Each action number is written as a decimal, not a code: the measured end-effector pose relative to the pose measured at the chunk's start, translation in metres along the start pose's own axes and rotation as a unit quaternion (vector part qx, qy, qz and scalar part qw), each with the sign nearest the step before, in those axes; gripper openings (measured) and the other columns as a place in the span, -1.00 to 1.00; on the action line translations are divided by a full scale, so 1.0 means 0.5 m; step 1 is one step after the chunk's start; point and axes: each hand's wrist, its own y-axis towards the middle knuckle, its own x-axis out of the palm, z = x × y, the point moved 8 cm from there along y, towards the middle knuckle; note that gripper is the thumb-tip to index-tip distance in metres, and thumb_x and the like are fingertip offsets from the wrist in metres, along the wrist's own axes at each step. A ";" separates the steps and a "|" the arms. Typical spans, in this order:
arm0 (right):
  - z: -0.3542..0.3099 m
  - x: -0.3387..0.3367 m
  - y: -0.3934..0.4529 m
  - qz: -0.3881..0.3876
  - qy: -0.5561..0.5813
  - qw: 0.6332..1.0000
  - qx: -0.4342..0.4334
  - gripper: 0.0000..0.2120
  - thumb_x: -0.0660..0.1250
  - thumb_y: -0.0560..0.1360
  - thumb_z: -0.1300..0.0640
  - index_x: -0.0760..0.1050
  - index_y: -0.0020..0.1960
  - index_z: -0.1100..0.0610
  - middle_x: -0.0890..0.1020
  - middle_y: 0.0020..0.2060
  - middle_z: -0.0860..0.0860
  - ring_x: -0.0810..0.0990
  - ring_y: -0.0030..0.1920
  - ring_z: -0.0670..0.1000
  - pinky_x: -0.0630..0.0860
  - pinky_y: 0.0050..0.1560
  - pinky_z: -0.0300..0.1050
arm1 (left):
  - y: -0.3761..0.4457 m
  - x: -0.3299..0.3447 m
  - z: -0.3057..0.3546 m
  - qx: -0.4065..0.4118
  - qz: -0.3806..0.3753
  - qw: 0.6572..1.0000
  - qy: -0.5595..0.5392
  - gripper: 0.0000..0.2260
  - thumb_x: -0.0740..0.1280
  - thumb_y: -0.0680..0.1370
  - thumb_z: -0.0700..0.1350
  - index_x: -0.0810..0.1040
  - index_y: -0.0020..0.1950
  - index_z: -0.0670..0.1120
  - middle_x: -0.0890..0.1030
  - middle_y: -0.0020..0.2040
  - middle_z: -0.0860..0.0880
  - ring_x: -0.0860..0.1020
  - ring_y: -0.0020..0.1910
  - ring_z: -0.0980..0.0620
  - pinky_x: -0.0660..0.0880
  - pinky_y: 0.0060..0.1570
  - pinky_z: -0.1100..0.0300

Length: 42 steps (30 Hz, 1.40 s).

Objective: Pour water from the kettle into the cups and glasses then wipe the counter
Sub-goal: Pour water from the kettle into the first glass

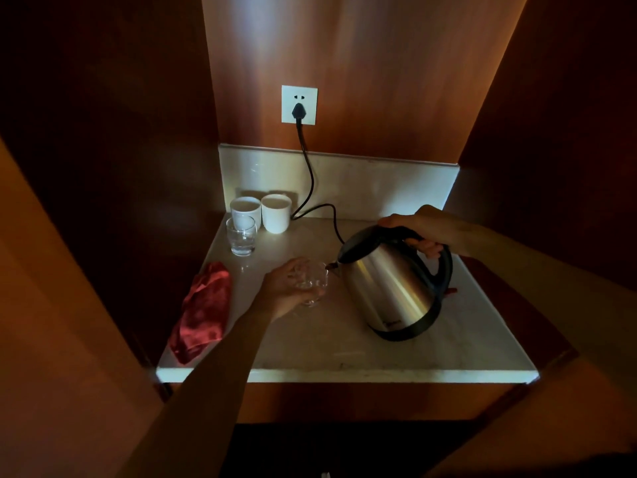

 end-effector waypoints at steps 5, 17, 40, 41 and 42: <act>-0.008 0.005 0.006 -0.007 -0.013 1.000 0.003 -0.41 0.43 0.48 -0.29 0.37 -0.50 0.09 0.28 -0.55 0.05 0.21 -0.58 -0.01 0.23 -0.50 -0.20 | -0.007 0.001 0.015 0.001 0.001 1.000 0.014 -0.29 0.71 0.10 -0.06 0.57 0.20 0.12 0.71 0.12 0.03 0.69 0.11 0.02 0.59 0.21 -0.10; -0.022 0.012 0.027 -0.021 -0.056 0.998 0.016 -0.41 0.41 0.47 -0.33 0.38 -0.49 0.08 0.28 -0.56 0.03 0.22 -0.57 -0.01 0.24 -0.49 -0.21 | 0.000 -0.003 0.013 0.012 0.007 0.999 0.042 -0.41 0.69 0.24 -0.22 0.56 0.06 0.29 0.69 0.06 0.13 0.68 0.02 0.14 0.62 0.05 0.21; -0.096 0.018 0.026 -0.055 -0.148 0.988 -0.001 -0.39 0.40 0.50 -0.30 0.36 -0.55 0.03 0.31 -0.58 0.00 0.25 -0.59 -0.03 0.29 -0.44 -0.20 | -0.008 0.000 0.024 0.015 -0.003 0.999 0.029 -0.43 0.66 0.26 -0.28 0.62 0.02 0.30 0.72 -0.03 0.22 0.68 -0.05 0.22 0.61 -0.13 0.31; -0.097 0.018 0.027 -0.056 -0.150 0.987 0.000 -0.40 0.40 0.50 -0.30 0.36 -0.53 0.04 0.31 -0.58 0.00 0.25 -0.59 -0.03 0.29 -0.44 -0.21 | -0.007 0.000 0.021 0.015 -0.004 0.999 0.029 -0.43 0.67 0.25 -0.26 0.62 0.03 0.30 0.73 0.01 0.17 0.69 -0.01 0.17 0.64 -0.08 0.24; -0.098 0.018 0.027 -0.057 -0.153 0.987 0.000 -0.41 0.40 0.50 -0.31 0.37 -0.50 0.05 0.31 -0.58 0.00 0.24 -0.59 -0.03 0.29 -0.45 -0.21 | -0.009 0.000 0.024 0.015 -0.004 0.999 0.030 -0.44 0.67 0.24 -0.25 0.63 0.03 0.29 0.73 0.03 0.13 0.69 0.01 0.15 0.65 -0.06 0.19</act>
